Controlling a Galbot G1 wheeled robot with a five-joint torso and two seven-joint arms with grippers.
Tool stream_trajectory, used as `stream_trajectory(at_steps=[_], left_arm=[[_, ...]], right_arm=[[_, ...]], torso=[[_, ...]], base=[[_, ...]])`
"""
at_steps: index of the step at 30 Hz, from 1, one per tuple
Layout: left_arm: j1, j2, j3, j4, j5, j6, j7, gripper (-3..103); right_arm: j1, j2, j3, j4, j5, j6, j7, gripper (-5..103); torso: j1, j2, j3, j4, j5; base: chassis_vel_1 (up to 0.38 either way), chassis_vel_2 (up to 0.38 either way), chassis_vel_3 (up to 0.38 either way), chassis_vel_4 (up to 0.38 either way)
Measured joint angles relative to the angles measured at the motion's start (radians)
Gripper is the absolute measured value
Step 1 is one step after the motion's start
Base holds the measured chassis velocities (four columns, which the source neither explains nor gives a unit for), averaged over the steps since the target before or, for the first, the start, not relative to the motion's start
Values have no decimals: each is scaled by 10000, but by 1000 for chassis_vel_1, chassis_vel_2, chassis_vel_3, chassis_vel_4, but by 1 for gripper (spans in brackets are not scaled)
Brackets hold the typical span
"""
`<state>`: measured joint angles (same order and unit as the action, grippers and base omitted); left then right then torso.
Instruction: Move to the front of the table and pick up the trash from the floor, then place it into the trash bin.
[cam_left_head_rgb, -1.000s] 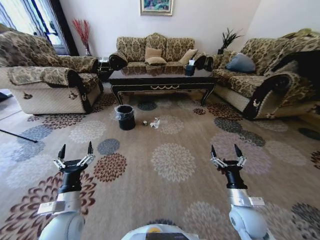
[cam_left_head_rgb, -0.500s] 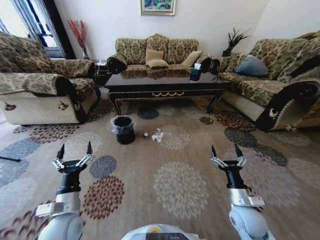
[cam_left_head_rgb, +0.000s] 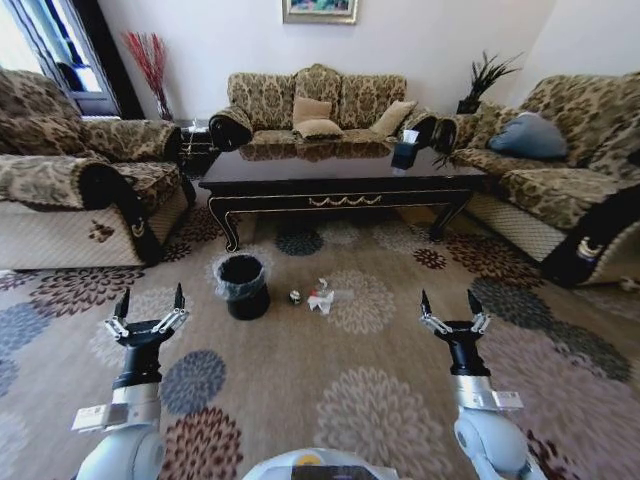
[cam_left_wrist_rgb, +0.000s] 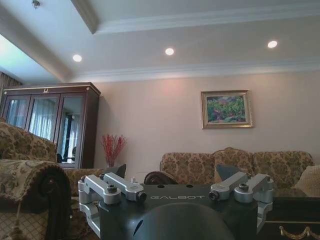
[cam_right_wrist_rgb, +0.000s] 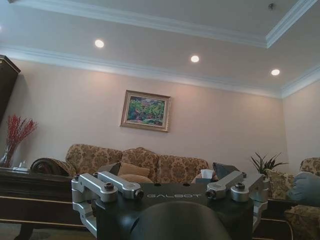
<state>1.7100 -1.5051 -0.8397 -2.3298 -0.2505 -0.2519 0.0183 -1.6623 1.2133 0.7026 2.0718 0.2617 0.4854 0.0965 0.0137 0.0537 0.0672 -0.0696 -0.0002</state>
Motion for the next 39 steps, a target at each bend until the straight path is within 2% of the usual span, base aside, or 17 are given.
stream_trajectory(at_steps=[11, 15, 18, 21, 24, 31, 32, 33, 34, 36, 37, 38, 39], left_arm=[[11, -24, 9, 0, 29, -58, 10, 100], [11, -48, 23, 16, 46, -90, 13, 100], [10, -58, 33, 17, 55, -96, 13, 100], [18, -77, 51, 15, 80, -113, 13, 100], [24, -88, 68, 16, 97, -126, 13, 100], [-3, -88, 79, 92, 95, -20, -123, 100], [-17, -82, 90, 110, 77, 96, -278, 100], [-70, -53, 127, 133, -109, 604, -859, 100], [-70, -53, 127, 133, -109, 604, -859, 100], [-112, 16, 162, 100, -483, 1237, -1443, 100], [-137, 91, 178, -2, -892, 1835, -1880, 100], [-211, 262, 186, -255, -1805, 3038, -2587, 100], [-294, 385, 174, -449, -2502, 3891, -3140, 100]], right_arm=[[19, 20, -56, 1, -63, 64, 113, 100], [103, 41, -87, 4, -100, 344, 64, 100], [120, 52, -79, 5, -144, 397, 43, 100], [125, 65, -74, -19, -170, 412, 45, 100], [123, 90, -85, -49, -199, 437, 47, 100], [110, 170, -177, -86, -278, 439, 62, 100], [111, 177, -182, -87, -284, 439, 65, 100], [111, 190, -193, -87, -287, 439, 70, 100], [111, 190, -193, -87, -287, 439, 70, 100], [113, 191, -195, -87, -287, 439, 73, 100], [109, 187, -195, -87, -287, 439, 74, 100], [108, 169, -196, -97, -287, 439, 76, 100], [109, 159, -197, -112, -287, 439, 78, 100]], torso=[[0, 1, -1, 0, 1], [2, 0, 2, 2, 7], [3, 0, 3, -2, -8], [6, -1, 4, 3, 7], [1, 0, -1, 0, -3], [-6, 3, -5, -3, 2], [-6, 3, -4, -2, 4], [-3, 2, -1, 0, 2], [-3, 2, -1, 0, 2], [-2, 2, 0, 1, -1], [-1, 2, 0, 2, -1], [-2, 1, 0, 1, 0], [-2, 2, -1, 1, 0]], base=[[-351, 359, 351, -346], [-333, 339, 344, -339], [-274, 244, 261, -265], [-147, 164, 132, -133], [-24, 73, 19, -8], [26, -40, -35, 37], [0, 0, 0, 0], [0, 0, 0, 0], [0, 0, 0, 0], [0, 0, 0, 0], [0, 0, 0, 0], [0, 0, 0, 0], [0, 0, 0, 0]])
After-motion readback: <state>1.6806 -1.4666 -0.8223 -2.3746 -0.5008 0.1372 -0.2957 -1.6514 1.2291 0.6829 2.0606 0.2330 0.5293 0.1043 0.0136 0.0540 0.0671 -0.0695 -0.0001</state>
